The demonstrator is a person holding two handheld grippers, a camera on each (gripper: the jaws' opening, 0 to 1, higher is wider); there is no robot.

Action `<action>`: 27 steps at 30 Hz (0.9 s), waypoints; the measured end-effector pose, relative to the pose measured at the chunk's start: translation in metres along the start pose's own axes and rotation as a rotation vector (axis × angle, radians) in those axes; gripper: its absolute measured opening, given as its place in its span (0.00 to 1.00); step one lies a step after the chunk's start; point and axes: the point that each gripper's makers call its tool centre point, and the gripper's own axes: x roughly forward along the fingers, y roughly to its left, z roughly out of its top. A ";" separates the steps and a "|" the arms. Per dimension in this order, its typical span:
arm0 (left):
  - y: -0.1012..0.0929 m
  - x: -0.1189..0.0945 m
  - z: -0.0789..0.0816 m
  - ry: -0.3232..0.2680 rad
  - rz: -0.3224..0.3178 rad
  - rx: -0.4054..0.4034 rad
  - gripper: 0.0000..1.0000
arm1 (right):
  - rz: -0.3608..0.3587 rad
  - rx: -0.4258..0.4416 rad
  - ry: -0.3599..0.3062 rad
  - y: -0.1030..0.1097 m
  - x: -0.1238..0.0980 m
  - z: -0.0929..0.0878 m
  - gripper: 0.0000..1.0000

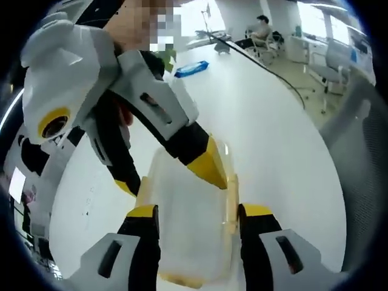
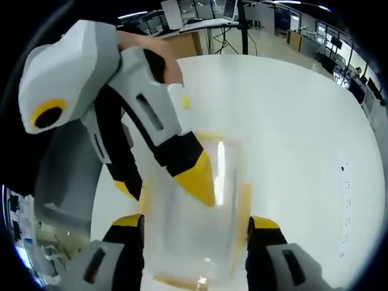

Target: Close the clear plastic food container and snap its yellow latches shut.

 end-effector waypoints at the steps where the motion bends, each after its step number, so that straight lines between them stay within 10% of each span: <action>1: -0.001 0.000 0.001 0.000 -0.001 0.017 0.47 | 0.004 -0.002 0.007 0.000 0.000 -0.001 0.68; 7: -0.005 0.001 0.004 0.020 0.015 0.127 0.40 | 0.021 0.001 0.033 0.000 0.001 -0.001 0.67; 27: -0.011 -0.002 0.005 -0.041 0.017 0.128 0.39 | 0.071 0.018 0.066 0.000 0.013 -0.001 0.71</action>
